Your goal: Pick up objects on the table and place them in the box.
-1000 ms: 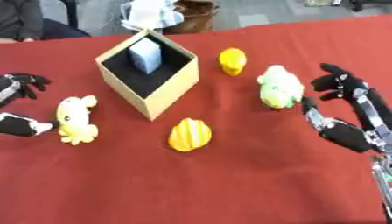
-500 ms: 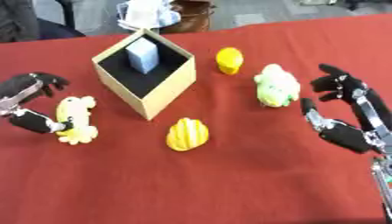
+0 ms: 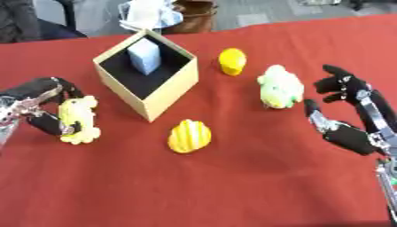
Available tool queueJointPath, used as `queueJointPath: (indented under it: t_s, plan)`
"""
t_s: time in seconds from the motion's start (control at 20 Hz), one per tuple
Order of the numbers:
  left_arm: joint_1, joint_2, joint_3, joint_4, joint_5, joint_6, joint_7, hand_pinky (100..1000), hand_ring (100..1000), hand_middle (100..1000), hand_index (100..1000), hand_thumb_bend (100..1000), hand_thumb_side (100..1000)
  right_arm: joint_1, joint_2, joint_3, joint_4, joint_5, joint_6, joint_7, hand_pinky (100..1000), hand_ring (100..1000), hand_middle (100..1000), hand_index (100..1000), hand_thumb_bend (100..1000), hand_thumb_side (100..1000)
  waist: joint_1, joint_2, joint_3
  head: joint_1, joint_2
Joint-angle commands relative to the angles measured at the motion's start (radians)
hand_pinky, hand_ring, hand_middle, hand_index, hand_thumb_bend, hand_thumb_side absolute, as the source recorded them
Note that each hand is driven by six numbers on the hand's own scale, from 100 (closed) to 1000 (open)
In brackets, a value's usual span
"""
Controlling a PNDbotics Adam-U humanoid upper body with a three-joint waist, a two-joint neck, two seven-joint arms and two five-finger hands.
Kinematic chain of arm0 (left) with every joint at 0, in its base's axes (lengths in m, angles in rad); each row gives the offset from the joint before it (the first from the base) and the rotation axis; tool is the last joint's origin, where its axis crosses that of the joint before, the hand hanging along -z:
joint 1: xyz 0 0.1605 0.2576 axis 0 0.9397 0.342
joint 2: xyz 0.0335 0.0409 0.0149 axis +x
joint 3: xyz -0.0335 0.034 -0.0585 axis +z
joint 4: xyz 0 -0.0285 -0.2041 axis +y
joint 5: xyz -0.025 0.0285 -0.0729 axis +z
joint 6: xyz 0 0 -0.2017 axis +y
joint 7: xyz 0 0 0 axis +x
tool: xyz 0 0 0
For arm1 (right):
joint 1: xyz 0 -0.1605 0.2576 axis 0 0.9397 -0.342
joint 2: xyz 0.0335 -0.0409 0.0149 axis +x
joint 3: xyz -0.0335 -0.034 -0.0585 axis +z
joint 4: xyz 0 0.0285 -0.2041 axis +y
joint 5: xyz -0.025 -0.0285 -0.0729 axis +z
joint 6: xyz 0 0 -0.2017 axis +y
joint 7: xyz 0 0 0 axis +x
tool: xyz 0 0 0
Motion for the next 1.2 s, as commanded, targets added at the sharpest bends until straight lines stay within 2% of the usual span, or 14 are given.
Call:
queueJointPath:
  t_s: [0.05,0.4,0.45,0.6,0.7,0.8,0.9,1.2]
  plan:
    - [0.0,0.046,0.019,-0.046,-0.02,0.014,0.013,518,416,432,607,414,100,-0.01,-0.008,-0.001,-0.01,-0.006,0.0,0.001,673,744,711,944,219,480,-0.015,-0.024,0.002,-0.002,0.0]
    - [0.008,0.056,0.022,-0.091,-0.018,0.037,0.012,518,416,432,607,414,100,-0.011,-0.008,-0.001,-0.01,-0.005,-0.001,0.001,673,744,711,944,219,480,-0.015,-0.024,0.002,-0.002,0.0]
    - [0.005,0.059,0.025,-0.095,-0.016,0.036,0.013,500,384,394,571,401,100,-0.01,-0.008,-0.001,-0.01,-0.005,0.0,0.001,673,744,710,944,217,480,-0.014,-0.026,0.002,-0.001,0.002]
    - [-0.056,0.081,0.077,-0.157,0.019,-0.002,0.051,518,404,405,580,425,100,-0.004,-0.007,0.007,-0.007,-0.008,-0.003,0.007,673,744,710,944,216,481,-0.012,-0.037,-0.005,0.006,0.012]
    - [-0.11,0.08,0.082,-0.211,0.02,-0.019,0.084,522,406,407,584,429,100,-0.005,-0.008,0.004,-0.007,-0.008,-0.002,0.006,673,744,710,944,215,481,-0.013,-0.035,-0.002,0.001,0.009]
    - [-0.154,0.061,0.069,-0.244,0.005,0.003,0.108,522,409,408,587,432,100,-0.006,-0.007,0.003,-0.007,-0.008,-0.001,0.004,673,744,710,944,215,481,-0.014,-0.034,-0.002,-0.001,0.007]
    - [-0.188,0.031,0.055,-0.233,-0.003,0.036,0.119,522,410,410,590,434,100,-0.007,-0.006,0.004,-0.006,-0.01,-0.002,0.005,673,744,710,944,216,481,-0.015,-0.035,-0.007,-0.002,0.005]
    - [-0.251,-0.063,0.03,-0.11,-0.008,0.126,0.17,531,430,429,612,442,100,-0.007,-0.002,0.008,-0.005,-0.013,-0.003,0.008,673,744,710,944,215,483,-0.017,-0.033,-0.019,-0.003,0.004]
